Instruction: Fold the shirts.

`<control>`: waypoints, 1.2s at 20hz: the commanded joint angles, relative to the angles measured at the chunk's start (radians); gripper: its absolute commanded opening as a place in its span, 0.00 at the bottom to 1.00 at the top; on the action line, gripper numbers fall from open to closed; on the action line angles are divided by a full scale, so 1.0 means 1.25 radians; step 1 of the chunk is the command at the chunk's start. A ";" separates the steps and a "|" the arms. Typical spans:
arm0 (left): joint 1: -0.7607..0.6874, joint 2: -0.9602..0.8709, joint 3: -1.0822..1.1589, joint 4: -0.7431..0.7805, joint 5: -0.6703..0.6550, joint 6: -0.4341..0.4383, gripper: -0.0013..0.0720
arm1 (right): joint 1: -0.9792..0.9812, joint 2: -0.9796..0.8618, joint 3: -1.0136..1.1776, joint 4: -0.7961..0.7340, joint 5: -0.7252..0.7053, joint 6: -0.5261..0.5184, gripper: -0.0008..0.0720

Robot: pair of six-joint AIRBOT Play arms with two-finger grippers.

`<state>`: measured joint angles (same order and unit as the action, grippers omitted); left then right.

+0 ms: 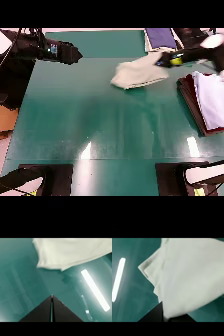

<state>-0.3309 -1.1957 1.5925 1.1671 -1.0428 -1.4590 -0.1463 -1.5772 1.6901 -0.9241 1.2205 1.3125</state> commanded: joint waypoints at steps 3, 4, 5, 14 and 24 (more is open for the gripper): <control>-0.011 0.000 0.000 -0.001 0.008 -0.006 0.05 | -0.284 0.069 0.001 -0.034 0.017 0.006 0.04; -0.011 0.000 0.000 -0.001 0.008 -0.009 0.05 | -0.320 0.069 0.001 -0.029 0.003 0.005 0.04; -0.011 0.000 0.000 -0.001 0.009 -0.024 0.05 | -0.348 0.068 0.001 -0.024 -0.015 0.005 0.04; -0.011 0.000 0.000 -0.007 0.005 -0.030 0.05 | -0.406 0.068 0.081 0.083 -0.172 -0.063 0.04; -0.011 0.000 0.000 -0.007 -0.028 -0.026 0.05 | -0.424 0.084 0.256 -0.033 -0.036 -0.067 0.04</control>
<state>-0.3439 -1.1957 1.5925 1.1584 -1.0546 -1.4948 -0.6716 -1.4841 1.9862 -0.8711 1.1000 1.2308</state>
